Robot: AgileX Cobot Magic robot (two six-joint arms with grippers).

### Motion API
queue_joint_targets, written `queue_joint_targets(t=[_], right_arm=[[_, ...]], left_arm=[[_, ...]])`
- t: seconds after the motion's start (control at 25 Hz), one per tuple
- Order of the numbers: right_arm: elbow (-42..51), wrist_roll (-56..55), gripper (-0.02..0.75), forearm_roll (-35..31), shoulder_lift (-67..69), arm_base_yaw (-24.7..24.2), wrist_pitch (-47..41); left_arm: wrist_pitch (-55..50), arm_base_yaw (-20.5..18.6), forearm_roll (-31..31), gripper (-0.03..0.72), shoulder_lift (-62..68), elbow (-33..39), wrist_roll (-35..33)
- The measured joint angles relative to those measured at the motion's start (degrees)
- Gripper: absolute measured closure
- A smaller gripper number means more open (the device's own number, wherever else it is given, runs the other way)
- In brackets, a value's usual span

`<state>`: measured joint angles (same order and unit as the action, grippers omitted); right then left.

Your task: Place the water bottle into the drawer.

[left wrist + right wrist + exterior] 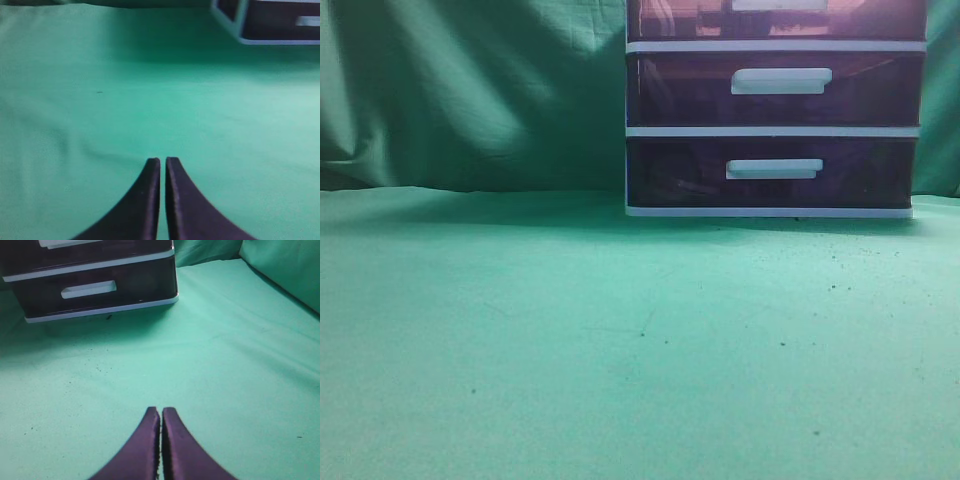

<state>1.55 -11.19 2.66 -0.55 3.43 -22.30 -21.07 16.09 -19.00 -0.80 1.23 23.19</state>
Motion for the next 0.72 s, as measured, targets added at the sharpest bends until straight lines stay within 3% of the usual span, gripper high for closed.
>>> queue_joint_targets(t=[0.12, 0.28, 0.72], right_arm=[[0.0, 0.0, 0.738, 0.0, 0.0, 0.0, 0.0], [0.0, 0.0, 0.738, 0.0, 0.0, 0.0, 0.0], [0.0, 0.0, 0.738, 0.0, 0.0, 0.0, 0.0]], left_arm=[[-0.1, -5.0, -0.7, 0.688, 0.0, 0.0, -1.1], [-0.1, -7.4, -0.8, 0.688, 0.0, 0.0, -2.9], [-0.1, -8.5, -0.8, 0.688, 0.0, 0.0, -3.4]])
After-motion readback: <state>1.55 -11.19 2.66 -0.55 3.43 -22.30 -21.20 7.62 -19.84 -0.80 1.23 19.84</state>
